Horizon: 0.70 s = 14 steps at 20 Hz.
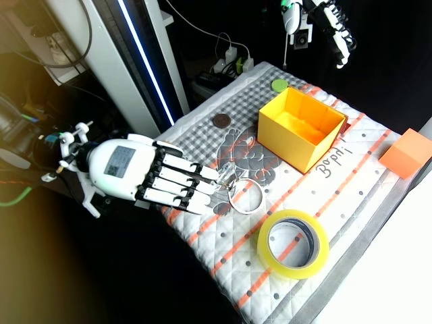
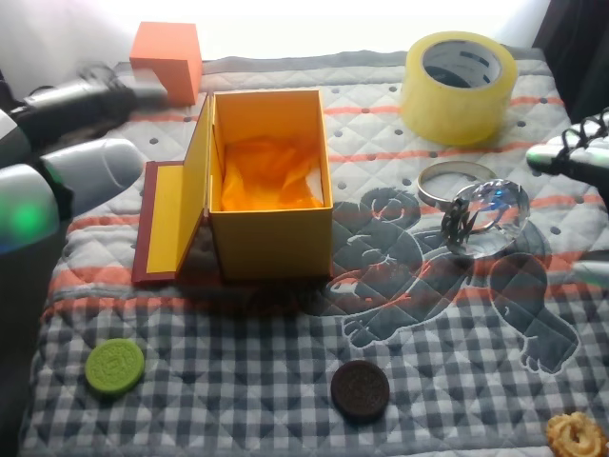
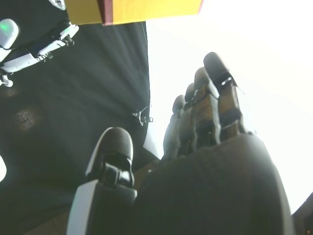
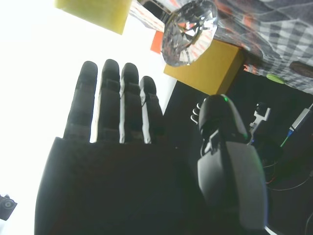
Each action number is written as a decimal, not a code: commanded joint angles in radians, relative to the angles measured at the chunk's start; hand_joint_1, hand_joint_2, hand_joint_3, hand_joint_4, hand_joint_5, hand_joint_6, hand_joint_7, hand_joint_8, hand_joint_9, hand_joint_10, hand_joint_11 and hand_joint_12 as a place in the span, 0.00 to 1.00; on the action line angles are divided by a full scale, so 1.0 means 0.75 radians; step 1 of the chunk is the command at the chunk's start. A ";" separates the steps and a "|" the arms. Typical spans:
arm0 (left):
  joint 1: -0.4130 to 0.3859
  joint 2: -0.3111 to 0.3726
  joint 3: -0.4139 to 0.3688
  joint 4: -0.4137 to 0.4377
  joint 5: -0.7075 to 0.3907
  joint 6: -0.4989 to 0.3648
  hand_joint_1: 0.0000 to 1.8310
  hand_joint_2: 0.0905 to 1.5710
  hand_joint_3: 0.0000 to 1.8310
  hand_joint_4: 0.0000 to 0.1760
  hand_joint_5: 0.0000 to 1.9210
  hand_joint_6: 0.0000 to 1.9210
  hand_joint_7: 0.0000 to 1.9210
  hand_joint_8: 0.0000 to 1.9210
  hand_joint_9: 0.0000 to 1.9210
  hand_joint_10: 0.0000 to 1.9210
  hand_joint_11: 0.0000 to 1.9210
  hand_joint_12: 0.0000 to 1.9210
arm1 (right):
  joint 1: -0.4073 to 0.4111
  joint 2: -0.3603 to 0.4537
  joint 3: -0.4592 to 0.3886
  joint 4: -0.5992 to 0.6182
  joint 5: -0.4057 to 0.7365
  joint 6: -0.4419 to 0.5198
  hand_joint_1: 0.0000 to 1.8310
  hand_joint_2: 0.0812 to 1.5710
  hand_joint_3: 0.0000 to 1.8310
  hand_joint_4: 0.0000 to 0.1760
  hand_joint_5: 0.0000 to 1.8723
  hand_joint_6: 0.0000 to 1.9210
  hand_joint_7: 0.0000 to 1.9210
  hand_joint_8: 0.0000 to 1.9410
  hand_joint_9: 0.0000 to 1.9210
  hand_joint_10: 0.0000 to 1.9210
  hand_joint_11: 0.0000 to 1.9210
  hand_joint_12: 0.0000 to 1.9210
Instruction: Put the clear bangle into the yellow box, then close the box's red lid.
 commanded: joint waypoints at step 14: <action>-0.002 -0.020 0.014 0.001 -0.140 -0.012 0.02 0.86 0.00 0.61 0.27 0.00 0.24 0.00 0.22 0.00 0.00 0.40 | 0.352 -0.257 0.239 -0.118 -0.282 0.006 0.37 0.60 0.00 0.78 0.14 0.00 0.17 0.00 0.16 0.01 0.05 0.26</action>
